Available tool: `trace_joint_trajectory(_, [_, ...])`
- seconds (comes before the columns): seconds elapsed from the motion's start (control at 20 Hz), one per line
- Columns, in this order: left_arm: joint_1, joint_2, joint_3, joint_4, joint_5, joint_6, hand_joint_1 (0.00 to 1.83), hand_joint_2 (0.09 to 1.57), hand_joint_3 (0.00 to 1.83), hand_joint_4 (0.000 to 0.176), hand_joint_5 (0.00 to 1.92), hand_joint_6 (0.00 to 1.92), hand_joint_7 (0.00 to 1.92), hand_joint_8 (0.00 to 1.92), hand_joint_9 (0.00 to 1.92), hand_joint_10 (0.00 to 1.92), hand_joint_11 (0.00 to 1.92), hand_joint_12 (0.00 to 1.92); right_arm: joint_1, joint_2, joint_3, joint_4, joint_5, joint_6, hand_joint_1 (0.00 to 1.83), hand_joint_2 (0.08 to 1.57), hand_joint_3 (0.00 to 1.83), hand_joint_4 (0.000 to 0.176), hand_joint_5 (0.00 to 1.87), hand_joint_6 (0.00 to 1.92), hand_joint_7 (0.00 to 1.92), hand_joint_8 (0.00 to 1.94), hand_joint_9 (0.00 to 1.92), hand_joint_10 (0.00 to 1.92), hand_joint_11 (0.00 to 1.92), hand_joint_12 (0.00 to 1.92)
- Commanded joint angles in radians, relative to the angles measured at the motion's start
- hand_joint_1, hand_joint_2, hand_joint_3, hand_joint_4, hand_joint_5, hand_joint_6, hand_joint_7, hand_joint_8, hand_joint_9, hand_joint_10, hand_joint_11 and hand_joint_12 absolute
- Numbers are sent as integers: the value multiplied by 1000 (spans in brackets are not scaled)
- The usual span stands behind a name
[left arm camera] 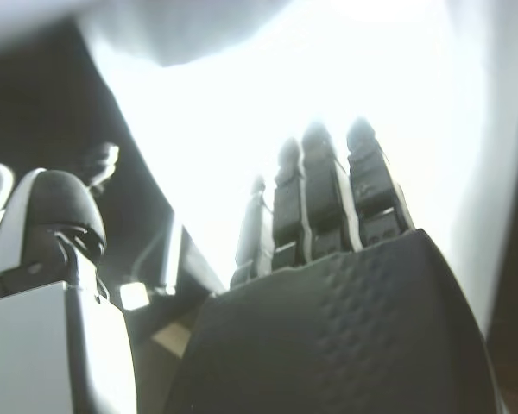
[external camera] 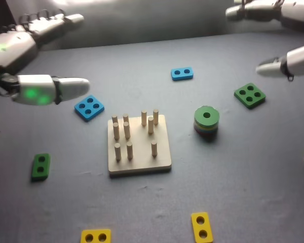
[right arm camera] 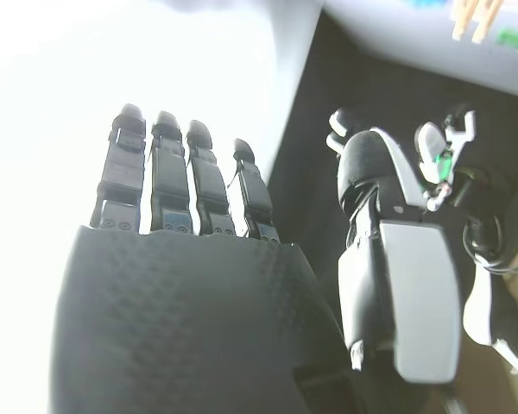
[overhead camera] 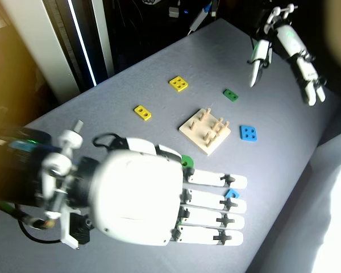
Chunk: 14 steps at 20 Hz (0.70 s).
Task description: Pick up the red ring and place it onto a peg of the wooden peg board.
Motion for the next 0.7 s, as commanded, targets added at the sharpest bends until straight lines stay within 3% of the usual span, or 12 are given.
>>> trace_joint_trajectory(0.0, [-19, -15, 20, 1, -38, -2, 448, 1022, 7, 176, 58, 10, 0, 0, 0, 0, 0, 0, 16, -13, 8, 2, 49, 14, 722, 924, 39, 37, 129, 18, 0, 0, 0, 0, 0, 0])
trace_joint_trajectory(0.05, [-30, -34, 39, 8, -3, -1, 454, 1010, 0, 176, 52, 5, 0, 0, 0, 0, 0, 0, 16, -24, 15, -24, 27, 21, 702, 922, 34, 50, 119, 12, 0, 0, 0, 0, 0, 0])
trace_joint_trajectory(0.1, [-40, -56, 60, 17, 35, -1, 466, 1011, 0, 176, 29, 0, 0, 0, 0, 0, 0, 0, 17, -37, 27, -74, 2, 49, 696, 938, 38, 45, 132, 17, 0, 0, 0, 0, 0, 0])
trace_joint_trajectory(0.2, [-42, -68, 72, 25, 62, -1, 452, 994, 0, 176, 8, 0, 0, 0, 0, 0, 0, 0, 28, -50, 47, -173, -9, 146, 727, 934, 31, 54, 129, 14, 0, 0, 0, 0, 0, 0])
trace_joint_trajectory(0.25, [-42, -69, 72, 26, 67, -1, 457, 989, 0, 176, 11, 2, 0, 0, 0, 0, 0, 0, 37, -51, 52, -212, -11, 183, 740, 926, 25, 70, 128, 13, 0, 0, 0, 0, 0, 0])
trace_joint_trajectory(0.3, [-42, -68, 72, 26, 68, -1, 444, 992, 0, 176, 2, 0, 0, 0, 0, 0, 0, 0, 52, -51, 53, -261, -15, 218, 768, 922, 21, 66, 123, 10, 0, 0, 0, 0, 0, 0])
trace_joint_trajectory(0.35, [-42, -67, 72, 26, 68, -1, 448, 995, 0, 176, 2, 1, 0, 0, 0, 0, 0, 0, 75, -51, 53, -332, -21, 263, 763, 930, 23, 41, 128, 11, 0, 0, 0, 0, 0, 0])
trace_joint_trajectory(0.4, [-42, -67, 72, 26, 68, -1, 448, 996, 0, 176, 3, 1, 0, 0, 0, 0, 0, 0, 88, -50, 53, -374, -24, 287, 736, 929, 20, 38, 122, 8, 0, 0, 0, 0, 0, 0])
trace_joint_trajectory(0.45, [-42, -67, 73, 28, 68, -1, 438, 994, 0, 176, 0, 0, 0, 0, 0, 0, 0, 0, 103, -50, 54, -436, -25, 337, 758, 920, 15, 56, 135, 13, 0, 0, 0, 0, 0, 0])
trace_joint_trajectory(0.65, [-45, -67, 74, 31, 69, -1, 441, 992, 0, 176, 4, 1, 0, 0, 0, 0, 0, 0, 142, -50, 57, -628, -11, 504, 767, 948, 24, 7, 137, 12, 11, 4, 0, 0, 0, 0])
